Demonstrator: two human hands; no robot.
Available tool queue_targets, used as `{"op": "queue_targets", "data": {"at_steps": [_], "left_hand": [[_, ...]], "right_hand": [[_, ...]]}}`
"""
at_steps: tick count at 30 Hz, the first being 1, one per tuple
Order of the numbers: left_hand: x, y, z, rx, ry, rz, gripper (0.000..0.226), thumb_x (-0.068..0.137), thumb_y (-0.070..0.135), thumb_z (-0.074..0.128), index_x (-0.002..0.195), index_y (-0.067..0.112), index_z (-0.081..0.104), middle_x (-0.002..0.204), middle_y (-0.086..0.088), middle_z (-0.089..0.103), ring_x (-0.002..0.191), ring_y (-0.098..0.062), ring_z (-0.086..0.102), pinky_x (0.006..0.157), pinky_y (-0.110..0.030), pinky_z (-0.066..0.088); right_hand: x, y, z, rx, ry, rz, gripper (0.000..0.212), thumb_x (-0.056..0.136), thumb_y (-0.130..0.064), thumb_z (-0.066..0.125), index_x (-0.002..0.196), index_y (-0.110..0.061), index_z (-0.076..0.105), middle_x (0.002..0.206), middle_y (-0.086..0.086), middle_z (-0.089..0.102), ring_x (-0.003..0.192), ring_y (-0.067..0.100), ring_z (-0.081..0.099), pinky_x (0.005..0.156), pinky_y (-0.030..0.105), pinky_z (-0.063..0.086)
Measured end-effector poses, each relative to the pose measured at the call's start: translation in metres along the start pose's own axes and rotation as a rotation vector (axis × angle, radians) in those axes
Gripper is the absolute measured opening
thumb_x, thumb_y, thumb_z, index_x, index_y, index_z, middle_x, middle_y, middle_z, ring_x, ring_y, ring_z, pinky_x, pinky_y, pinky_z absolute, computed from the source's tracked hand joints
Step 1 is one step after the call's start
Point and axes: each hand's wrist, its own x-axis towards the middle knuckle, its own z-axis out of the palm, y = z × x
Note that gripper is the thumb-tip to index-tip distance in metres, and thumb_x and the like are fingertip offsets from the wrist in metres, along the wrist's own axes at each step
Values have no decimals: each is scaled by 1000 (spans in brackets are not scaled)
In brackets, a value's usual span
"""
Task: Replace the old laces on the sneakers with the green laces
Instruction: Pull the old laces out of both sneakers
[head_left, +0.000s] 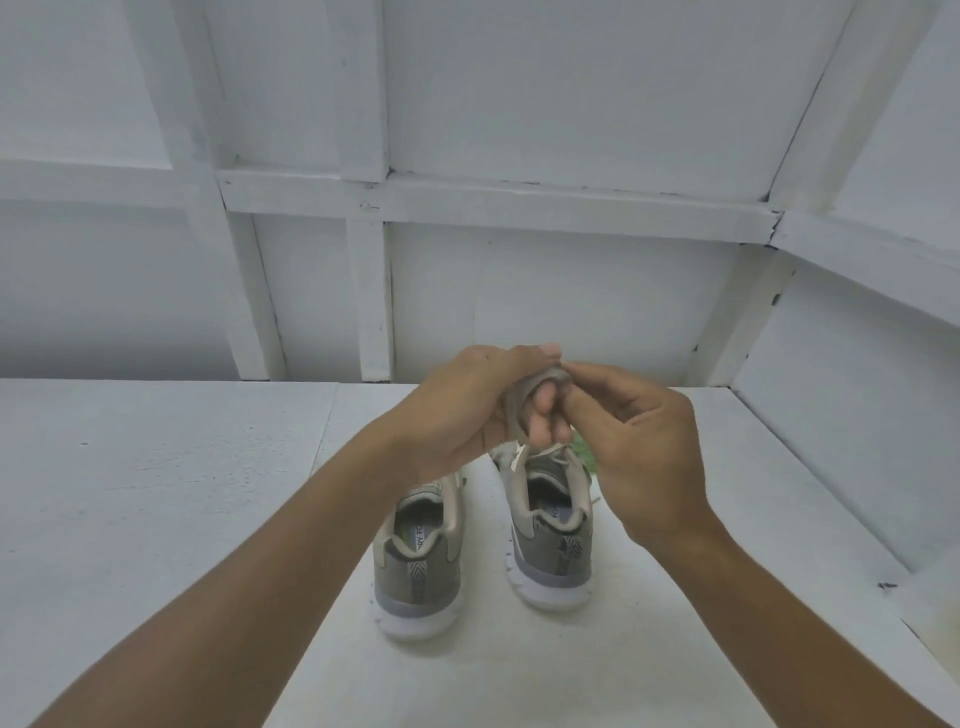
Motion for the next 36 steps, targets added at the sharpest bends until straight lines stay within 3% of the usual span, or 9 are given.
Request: {"op": "queue_targets", "data": {"at_steps": [3,7,9,11,14,18,22,29,36], "left_hand": [[4,-6,2,304,196,88,43,98,30,51,66,4,63,58,-11,63,62,-25,60,68,-30,53],[7,-15,14,613,421,235,34,92,43,60,79,13,69,64,-1,70,65,-17,68,73,-39,58],[8,-17,16,672,516,276,30,90,49,59,81,21,67,70,5,70,68,-9,66,67,-31,54],[9,-18,10,656,575,241,33,91,56,52,86,26,65,79,11,70,73,1,63,72,-25,49],[9,-27,1,601,550,149,47,91,65,40,104,27,64,99,16,68,98,-3,62,90,-31,49],[13,-59,0,672,567,-14,32,97,40,49,122,22,59,119,10,62,110,-7,56,90,-24,42],[22,-100,6,735,570,-157,45,96,27,49,140,20,43,139,0,52,120,-16,53,98,-30,44],[26,-140,14,630,611,-297,39,97,30,47,130,10,42,125,-12,58,111,-28,55,85,-31,42],[24,-159,13,492,655,-360,74,78,57,42,144,26,31,128,-7,60,117,-28,55,101,-45,44]], "right_hand": [[-2,9,1,16,119,3,28,91,-2,62,86,-25,75,77,-8,73,74,8,67,76,24,51],[2,17,-2,-6,182,5,16,91,-10,65,100,-18,75,89,-3,75,85,13,71,79,26,54],[5,21,-7,-30,216,-1,15,91,-11,65,103,-15,74,93,-2,75,88,15,71,81,28,55],[10,25,-14,-59,261,0,16,91,-10,65,103,-17,73,95,-4,75,92,13,70,85,28,54],[15,30,-30,-116,298,28,15,91,-10,65,102,-16,73,91,-7,74,87,7,69,81,19,53],[17,42,-55,-195,292,122,15,92,-11,63,95,-23,72,79,-16,72,76,2,70,73,18,56],[10,73,-87,-422,220,286,12,93,-17,62,93,-23,73,83,-8,72,78,11,69,72,27,55],[-23,137,-118,-697,1,610,16,90,-17,64,77,-20,72,71,-2,71,68,11,65,59,21,47],[-35,161,-119,-765,-75,646,14,92,-22,63,90,-17,75,87,-4,71,90,17,65,63,15,41]]}}
